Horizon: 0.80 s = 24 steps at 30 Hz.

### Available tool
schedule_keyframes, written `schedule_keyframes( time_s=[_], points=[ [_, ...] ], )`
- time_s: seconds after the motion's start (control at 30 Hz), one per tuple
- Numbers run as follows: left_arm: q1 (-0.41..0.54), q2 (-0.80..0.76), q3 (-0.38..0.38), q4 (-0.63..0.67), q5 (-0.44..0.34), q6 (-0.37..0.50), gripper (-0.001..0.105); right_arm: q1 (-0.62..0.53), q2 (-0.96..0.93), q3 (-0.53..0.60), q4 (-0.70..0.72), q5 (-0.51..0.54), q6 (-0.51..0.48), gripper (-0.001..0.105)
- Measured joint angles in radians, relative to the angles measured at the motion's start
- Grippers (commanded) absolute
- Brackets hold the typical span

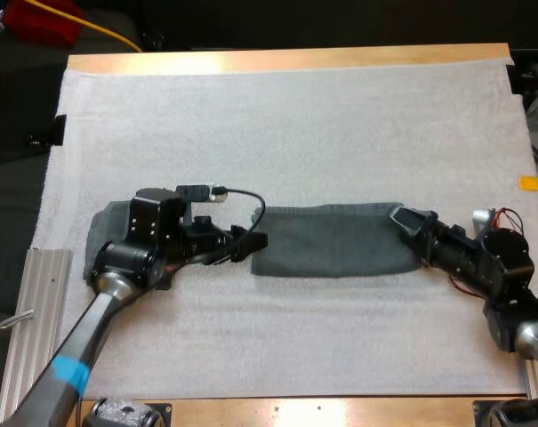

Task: Pick towel from pile, fold and stack

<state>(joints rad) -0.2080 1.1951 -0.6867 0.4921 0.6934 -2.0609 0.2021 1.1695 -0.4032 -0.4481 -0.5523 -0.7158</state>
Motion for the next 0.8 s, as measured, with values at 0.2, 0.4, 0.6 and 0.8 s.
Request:
schedule_keyframes(
  time_s=[0.2, 0.4, 0.6, 0.8],
  points=[
    [0.0, -0.094, 0.0, 0.109, -0.027, 0.059, 0.066, 0.0, -0.112, 0.0, 0.218, 0.017, -0.119, 0.073],
    [0.0, -0.187, 0.0, 0.176, -0.029, 0.08, 0.066, 0.0, -0.219, -0.001, 0.409, 0.055, -0.232, 0.072],
    [0.0, -0.277, 0.0, 0.285, -0.036, 0.115, 0.066, 0.0, -0.291, -0.081, 0.705, 0.143, -0.428, 0.069],
    [0.0, -0.345, 0.0, 0.358, -0.043, 0.129, 0.066, 0.0, -0.297, -0.226, 0.973, 0.249, -0.641, 0.069]
  ],
)
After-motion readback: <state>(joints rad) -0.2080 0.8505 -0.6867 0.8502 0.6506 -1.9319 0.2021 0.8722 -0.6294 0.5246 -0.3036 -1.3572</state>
